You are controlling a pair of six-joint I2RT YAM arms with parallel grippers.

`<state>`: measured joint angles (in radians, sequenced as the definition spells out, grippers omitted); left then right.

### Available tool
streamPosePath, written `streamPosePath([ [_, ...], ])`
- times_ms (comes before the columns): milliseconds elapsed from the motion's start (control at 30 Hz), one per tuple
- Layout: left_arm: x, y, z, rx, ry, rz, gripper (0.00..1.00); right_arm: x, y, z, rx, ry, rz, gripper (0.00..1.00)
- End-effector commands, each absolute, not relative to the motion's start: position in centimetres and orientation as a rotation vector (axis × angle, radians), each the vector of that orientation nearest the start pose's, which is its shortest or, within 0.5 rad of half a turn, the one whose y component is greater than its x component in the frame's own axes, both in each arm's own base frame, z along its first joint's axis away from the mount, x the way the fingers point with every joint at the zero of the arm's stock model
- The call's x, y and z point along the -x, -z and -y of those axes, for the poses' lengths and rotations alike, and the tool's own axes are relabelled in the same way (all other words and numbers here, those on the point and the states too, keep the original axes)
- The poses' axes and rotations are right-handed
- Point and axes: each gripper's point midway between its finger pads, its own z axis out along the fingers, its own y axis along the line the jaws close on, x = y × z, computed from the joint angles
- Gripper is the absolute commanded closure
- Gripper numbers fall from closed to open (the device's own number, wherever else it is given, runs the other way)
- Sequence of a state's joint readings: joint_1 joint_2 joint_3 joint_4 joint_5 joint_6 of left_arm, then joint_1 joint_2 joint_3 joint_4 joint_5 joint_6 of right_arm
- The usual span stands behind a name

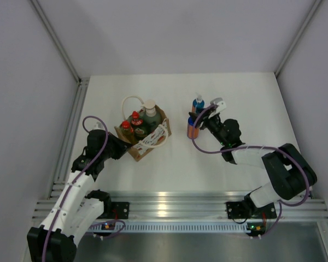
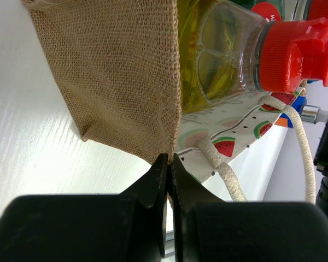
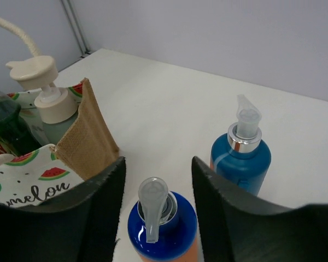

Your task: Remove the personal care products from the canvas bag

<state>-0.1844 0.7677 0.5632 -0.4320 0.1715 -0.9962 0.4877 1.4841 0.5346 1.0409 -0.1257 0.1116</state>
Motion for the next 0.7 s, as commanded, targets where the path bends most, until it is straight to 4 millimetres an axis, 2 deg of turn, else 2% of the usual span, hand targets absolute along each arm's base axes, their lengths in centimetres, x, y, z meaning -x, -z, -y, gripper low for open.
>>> streamPosePath([
  [0, -24.7, -14.8, 10.4, 0.824, 0.769, -2.168, 0.94, -37.4, -25.7, -22.6, 0.341, -0.609, -1.229, 0.48],
  [133, -24.7, -14.8, 10.3, 0.829, 0.762, -2.169, 0.94, -37.6, -25.8, -22.4, 0.326, -0.606, -1.249, 0.37],
  [233, -24.7, -15.0, 10.3, 0.826, 0.762, -2.164, 0.94, -37.2, -26.7, -22.5, 0.330, -0.623, -1.246, 0.35],
  [333, -24.8, -15.1, 10.2, 0.828, 0.756, -2.160, 0.93, -36.3, -28.5, -23.1, 0.349, -0.670, -1.226, 0.34],
  [467, -24.9, -15.2, 9.9, 0.834, 0.741, -2.149, 0.87, -35.0, -30.0, -25.2, 0.438, -0.740, -1.254, 0.33],
  [667, -25.1, -15.6, 9.7, 0.832, 0.730, -2.134, 0.76, -33.2, -29.8, -30.0, 0.620, -0.821, -1.354, 0.30],
])
